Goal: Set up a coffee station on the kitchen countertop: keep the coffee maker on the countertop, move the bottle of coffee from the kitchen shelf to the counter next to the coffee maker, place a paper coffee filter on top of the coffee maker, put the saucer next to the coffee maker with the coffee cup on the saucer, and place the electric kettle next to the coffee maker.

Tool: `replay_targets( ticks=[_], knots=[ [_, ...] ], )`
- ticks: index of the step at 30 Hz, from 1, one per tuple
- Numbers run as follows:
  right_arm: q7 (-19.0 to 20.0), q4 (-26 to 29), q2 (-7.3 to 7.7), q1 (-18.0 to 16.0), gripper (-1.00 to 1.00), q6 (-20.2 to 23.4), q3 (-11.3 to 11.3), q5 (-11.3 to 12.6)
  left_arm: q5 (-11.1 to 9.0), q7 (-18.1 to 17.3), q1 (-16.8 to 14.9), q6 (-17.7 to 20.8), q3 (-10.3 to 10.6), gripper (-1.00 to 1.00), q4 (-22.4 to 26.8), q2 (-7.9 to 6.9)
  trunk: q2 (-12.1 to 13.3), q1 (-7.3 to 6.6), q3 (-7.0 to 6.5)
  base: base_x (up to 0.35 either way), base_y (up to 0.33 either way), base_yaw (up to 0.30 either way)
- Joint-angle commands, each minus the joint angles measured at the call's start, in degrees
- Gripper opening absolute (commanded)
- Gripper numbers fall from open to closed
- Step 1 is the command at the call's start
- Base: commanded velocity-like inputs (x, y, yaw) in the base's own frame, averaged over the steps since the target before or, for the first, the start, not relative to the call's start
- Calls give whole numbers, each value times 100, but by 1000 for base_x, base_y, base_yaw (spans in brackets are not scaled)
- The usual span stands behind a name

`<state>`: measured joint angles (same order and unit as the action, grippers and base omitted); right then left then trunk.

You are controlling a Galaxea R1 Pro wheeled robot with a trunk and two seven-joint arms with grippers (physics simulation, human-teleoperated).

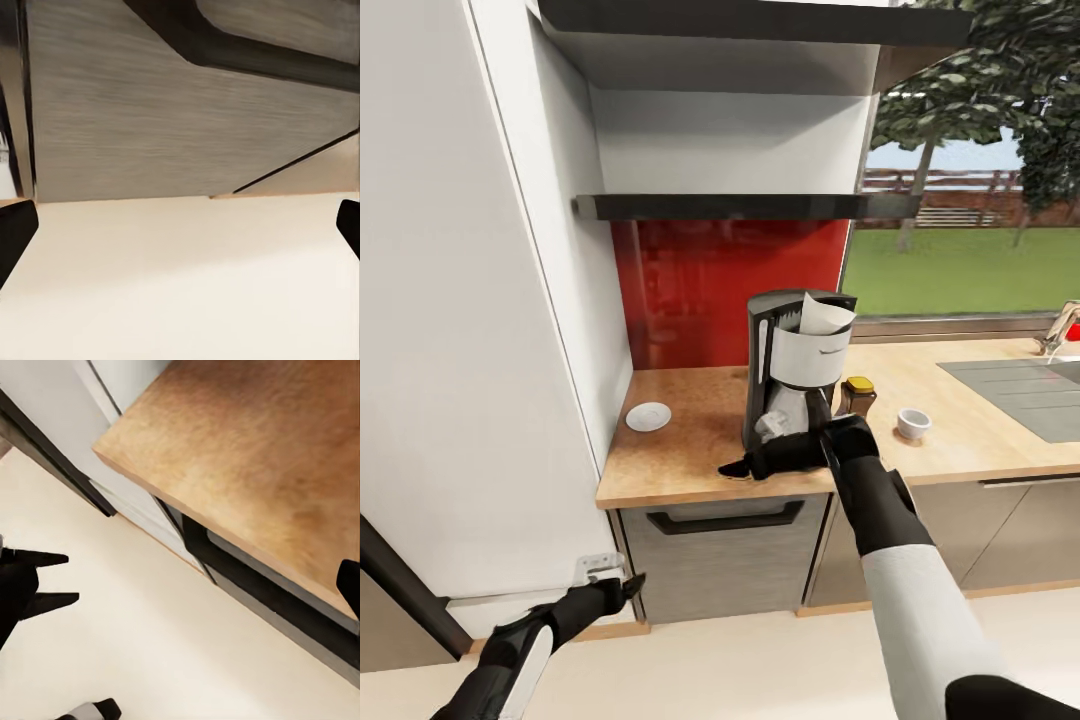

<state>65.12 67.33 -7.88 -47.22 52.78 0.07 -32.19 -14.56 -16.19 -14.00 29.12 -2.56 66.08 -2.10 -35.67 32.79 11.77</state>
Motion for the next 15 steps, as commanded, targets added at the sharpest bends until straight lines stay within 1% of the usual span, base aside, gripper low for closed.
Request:
replay_targets(
  ticks=[1,2,3,4,5,6,7,9,12,15],
  knots=[
    [48,-132,-48,-205,100,154,-134,-70,-104,115,-32,49,-15,100,8,27,-9,2,10,0,0,0],
    [46,-209,-64,-302,100,200,-207,-73,-136,183,-44,50,-17,100,10,39,-9,2,10,0,0,0],
    [42,-376,-91,-491,100,269,-345,-78,-206,325,-62,50,-20,100,14,68,-9,2,10,0,0,0],
    [38,-464,-105,-582,100,293,-405,-79,-245,393,-69,50,-21,100,15,88,-9,2,10,0,0,0],
    [11,-642,-134,-763,100,328,-496,-82,-328,517,-78,50,-20,100,16,130,-9,2,10,0,0,0],
    [-14,-731,-153,-852,100,341,-529,-82,-370,572,-83,50,-19,100,17,153,-9,2,10,0,0,0],
    [-92,-909,-204,-1030,100,359,-575,-84,-450,672,-90,50,-15,100,18,196,-9,2,10,0,0,0],
    [-207,-1087,-212,-1204,100,369,-605,-84,-522,756,-97,50,-11,100,18,233,-9,2,10,0,0,0],
    [-622,-1520,-212,-1604,100,378,-640,-82,-679,880,-164,50,-4,100,32,290,-9,2,10,0,0,0],
    [-942,-1796,-212,-1881,100,381,-651,-61,-829,921,-279,64,-2,100,40,310,-9,2,10,0,0,0]
  ],
)
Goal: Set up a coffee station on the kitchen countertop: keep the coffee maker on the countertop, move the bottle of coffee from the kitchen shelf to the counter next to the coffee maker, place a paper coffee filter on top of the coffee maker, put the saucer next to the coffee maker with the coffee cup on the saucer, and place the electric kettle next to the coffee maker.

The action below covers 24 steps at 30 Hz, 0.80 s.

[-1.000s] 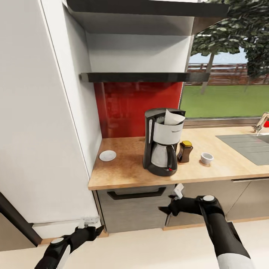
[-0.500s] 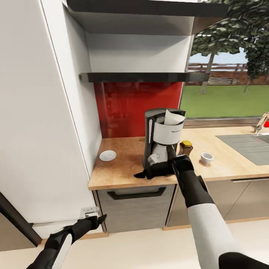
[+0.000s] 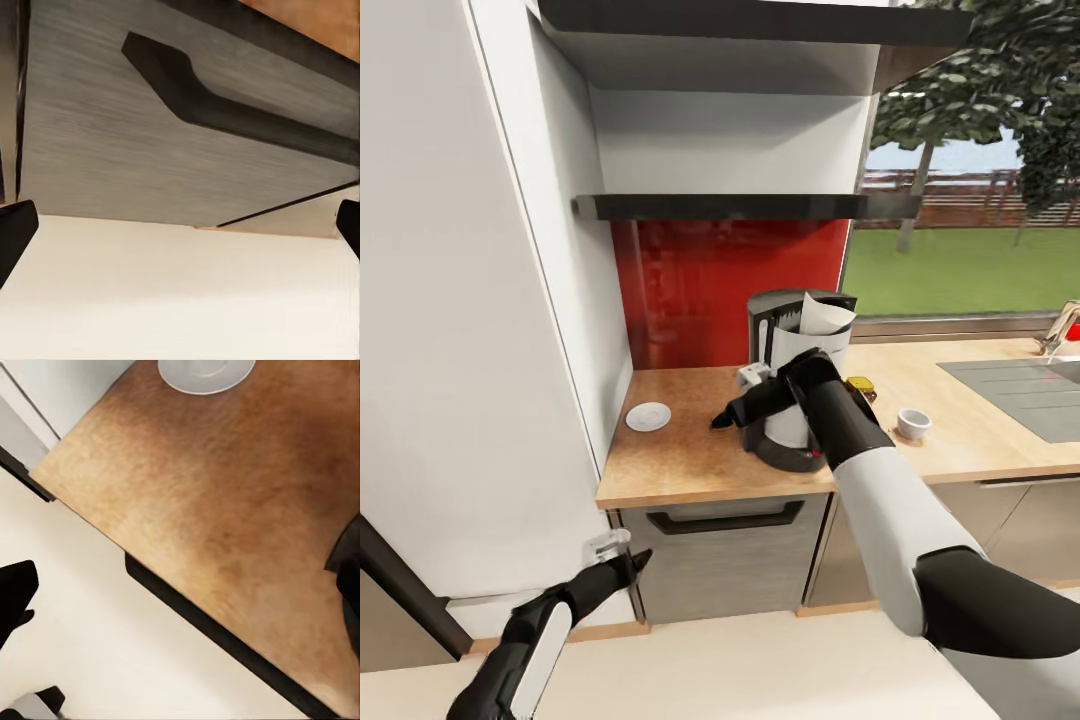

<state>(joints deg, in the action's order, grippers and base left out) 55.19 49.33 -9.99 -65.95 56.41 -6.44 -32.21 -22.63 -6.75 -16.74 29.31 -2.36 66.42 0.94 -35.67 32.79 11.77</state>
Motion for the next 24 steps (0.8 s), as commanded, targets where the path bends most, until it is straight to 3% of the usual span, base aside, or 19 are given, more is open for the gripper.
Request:
replay_targets(
  ticks=[1,4,7,11,24],
  knots=[
    [-54,-81,-1,-108,100,18,-2,-52,-111,-12,-62,74,-21,100,8,17,-8,2,10,0,0,0],
    [-183,-176,-1,-234,100,17,-5,-43,-355,32,-199,267,-15,100,15,51,-8,2,10,0,0,0],
    [-227,-194,-1,-287,100,18,-25,-27,-729,239,-439,508,-18,100,72,72,-8,2,10,0,0,0],
    [-224,-203,-1,-294,100,19,-57,-30,-952,299,-483,553,-13,100,328,86,-8,2,10,0,0,0],
    [-249,87,-1,-287,100,27,-109,-22,-1377,290,-478,525,-111,100,535,98,-8,2,26,0,0,19]
  ],
)
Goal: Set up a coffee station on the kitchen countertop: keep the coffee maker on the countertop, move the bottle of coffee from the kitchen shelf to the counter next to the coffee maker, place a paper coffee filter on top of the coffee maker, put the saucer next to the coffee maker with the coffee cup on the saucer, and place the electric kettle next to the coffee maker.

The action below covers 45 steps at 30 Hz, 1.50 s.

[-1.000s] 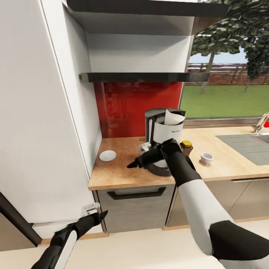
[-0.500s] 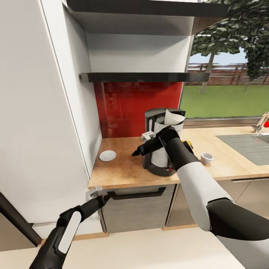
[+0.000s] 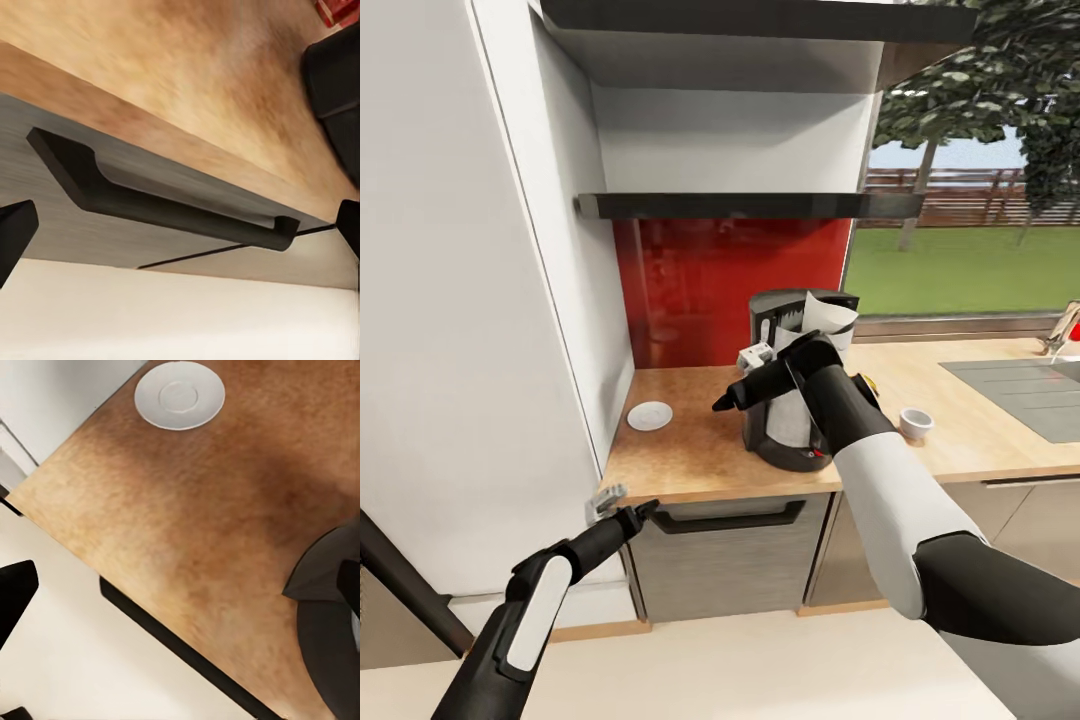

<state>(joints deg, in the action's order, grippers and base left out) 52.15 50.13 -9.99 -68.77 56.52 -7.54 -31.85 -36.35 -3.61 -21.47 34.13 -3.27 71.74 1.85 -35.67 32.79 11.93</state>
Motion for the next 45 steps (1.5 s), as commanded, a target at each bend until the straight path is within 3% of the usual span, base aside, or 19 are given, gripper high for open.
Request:
replay_targets(
  ticks=[1,17,31,45],
  knots=[
    [56,21,-1,-5,100,16,1,-62,-39,-22,-6,42,-22,100,4,5,-8,2,16,0,0,123],
    [56,49,-1,-5,100,17,17,-67,-565,-25,2,33,-38,100,7,21,-8,2,126,0,0,171],
    [50,53,-1,-5,100,24,24,-96,-575,-39,18,32,-17,100,5,48,-8,2,221,0,0,179],
    [41,40,-1,-5,100,24,18,-122,-690,-71,110,41,-15,100,-48,113,-8,2,235,0,0,27]
  ],
)
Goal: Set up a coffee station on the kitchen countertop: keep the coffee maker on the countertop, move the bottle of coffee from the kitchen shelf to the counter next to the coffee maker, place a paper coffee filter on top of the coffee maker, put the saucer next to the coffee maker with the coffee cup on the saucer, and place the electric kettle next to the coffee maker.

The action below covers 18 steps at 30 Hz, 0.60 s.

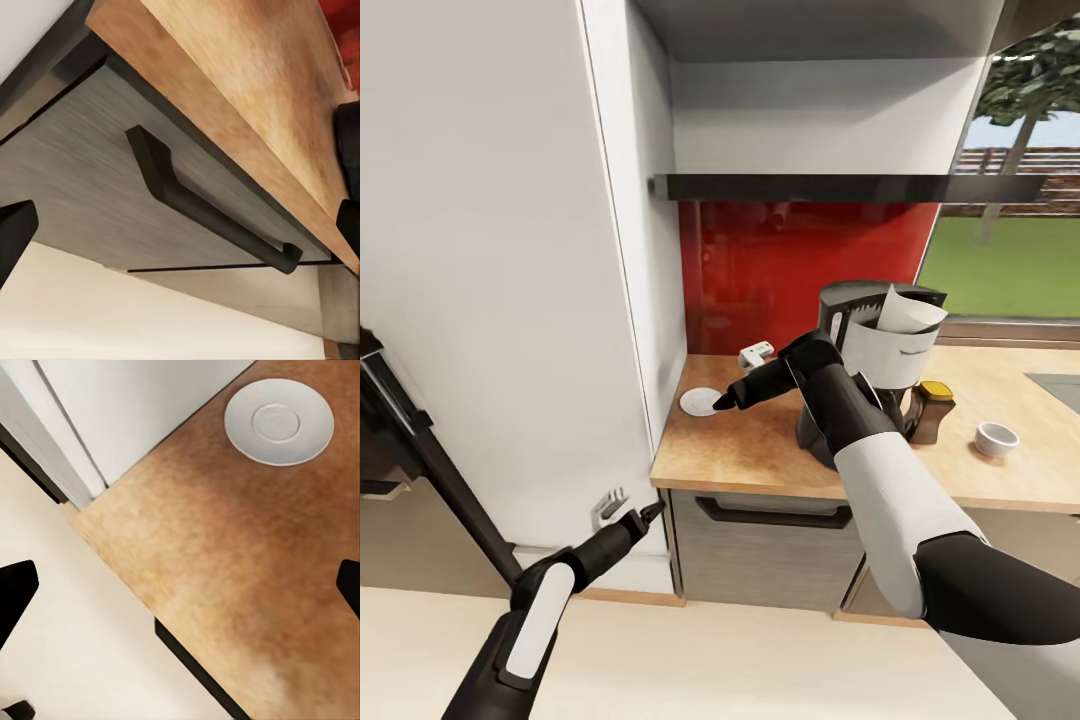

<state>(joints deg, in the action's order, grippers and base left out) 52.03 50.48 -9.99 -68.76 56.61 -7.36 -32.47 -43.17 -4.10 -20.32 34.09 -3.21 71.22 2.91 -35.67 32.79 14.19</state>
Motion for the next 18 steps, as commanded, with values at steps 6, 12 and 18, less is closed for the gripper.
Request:
replay_targets(
  ticks=[6,12,18],
  knots=[
    [-461,23,-1,-39,100,12,-2,-57,-132,-42,121,34,-20,100,-17,15,-8,2,9,0,0,0],
    [-1102,22,-1,-188,100,5,-2,-29,-168,-63,250,28,-22,100,-18,9,-8,2,9,0,0,0],
    [-1216,-1,-1,-391,100,2,4,-11,-173,-72,345,27,-22,100,-13,9,-8,2,9,0,0,0]
  ],
)
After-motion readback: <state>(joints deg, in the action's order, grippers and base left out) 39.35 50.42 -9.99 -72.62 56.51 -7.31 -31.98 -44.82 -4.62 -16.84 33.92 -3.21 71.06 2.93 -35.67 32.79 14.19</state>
